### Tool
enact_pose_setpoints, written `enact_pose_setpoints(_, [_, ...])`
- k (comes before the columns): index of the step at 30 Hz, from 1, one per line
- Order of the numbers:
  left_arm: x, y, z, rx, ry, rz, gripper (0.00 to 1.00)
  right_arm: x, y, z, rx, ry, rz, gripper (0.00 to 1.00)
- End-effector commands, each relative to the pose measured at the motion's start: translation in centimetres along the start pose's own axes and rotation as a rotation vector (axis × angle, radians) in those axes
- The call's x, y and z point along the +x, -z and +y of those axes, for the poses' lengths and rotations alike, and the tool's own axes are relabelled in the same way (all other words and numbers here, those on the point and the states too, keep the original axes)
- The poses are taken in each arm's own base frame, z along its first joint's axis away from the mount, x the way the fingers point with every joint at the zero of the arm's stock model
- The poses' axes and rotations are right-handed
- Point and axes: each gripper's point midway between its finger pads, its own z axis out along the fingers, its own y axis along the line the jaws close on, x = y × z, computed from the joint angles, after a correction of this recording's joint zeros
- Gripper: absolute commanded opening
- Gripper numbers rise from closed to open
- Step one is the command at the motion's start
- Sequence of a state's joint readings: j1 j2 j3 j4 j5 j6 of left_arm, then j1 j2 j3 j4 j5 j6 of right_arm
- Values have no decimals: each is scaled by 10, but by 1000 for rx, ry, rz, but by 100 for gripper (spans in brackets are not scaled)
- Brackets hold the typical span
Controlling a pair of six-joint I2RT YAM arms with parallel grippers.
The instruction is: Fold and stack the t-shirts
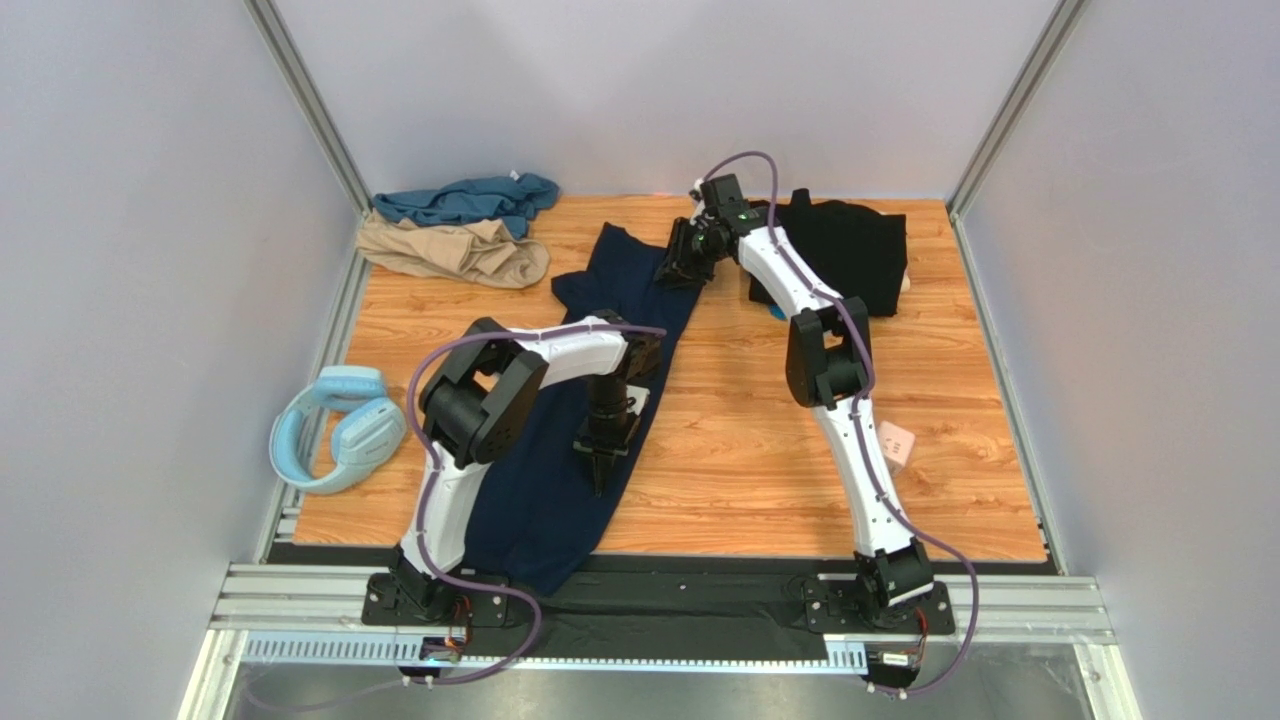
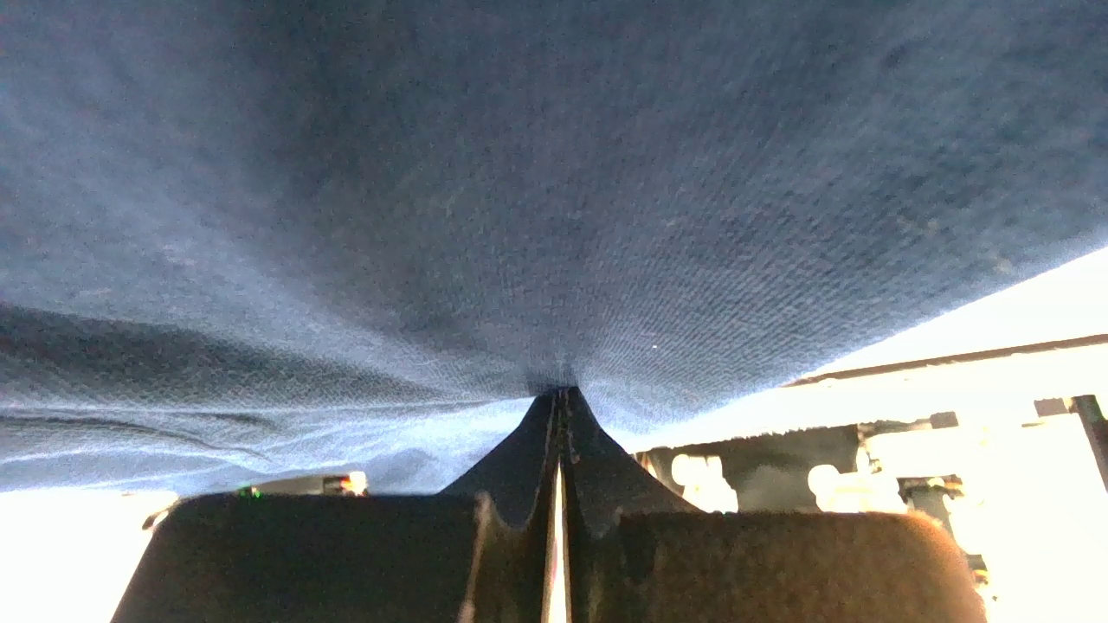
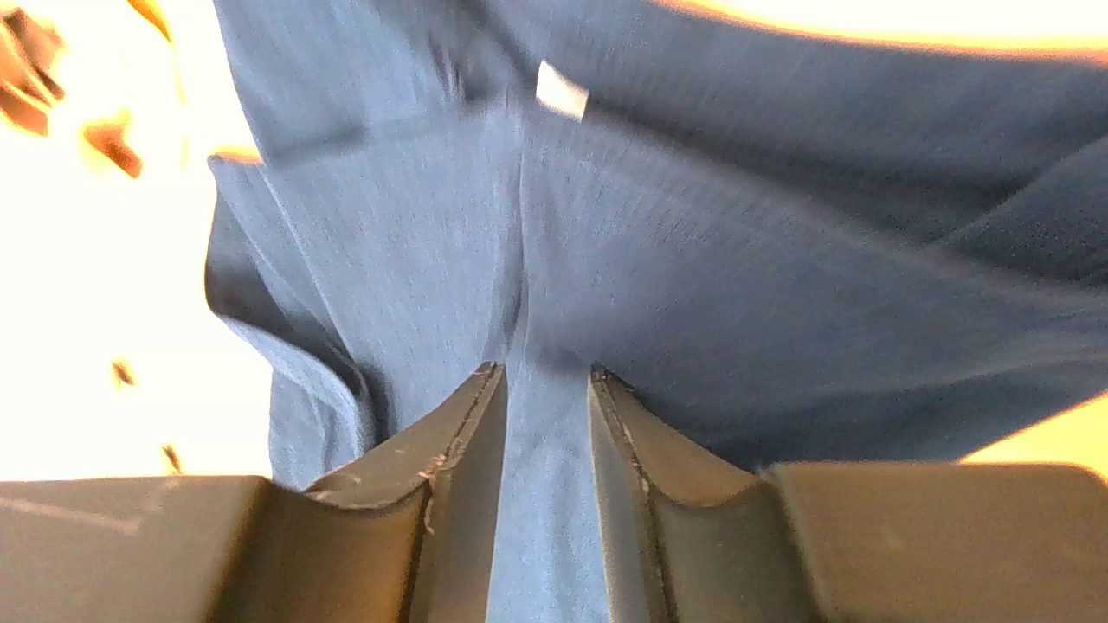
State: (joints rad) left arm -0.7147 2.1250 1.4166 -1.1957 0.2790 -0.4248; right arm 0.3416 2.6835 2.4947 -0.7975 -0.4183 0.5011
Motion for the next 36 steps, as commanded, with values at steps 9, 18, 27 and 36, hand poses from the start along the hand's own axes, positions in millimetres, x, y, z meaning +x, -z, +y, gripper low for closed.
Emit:
enact_pose_setpoints(9, [-93,8,-43,60,-35,-166,0,-88,69,36,-212,41,-248,41])
enact_pose_setpoints(18, [-130,23,-58,64,-25,-247,0,-89,143,76,-267,83,-295,44])
enact_pose_setpoints(27, [-135,74,-80,136,-109,-372,2,-44,232,85,-213,105,-304,46])
enact_pose_setpoints(36, [-59,145,-23,131,-60,-676,27,138,205,10,-72,-53,139,47])
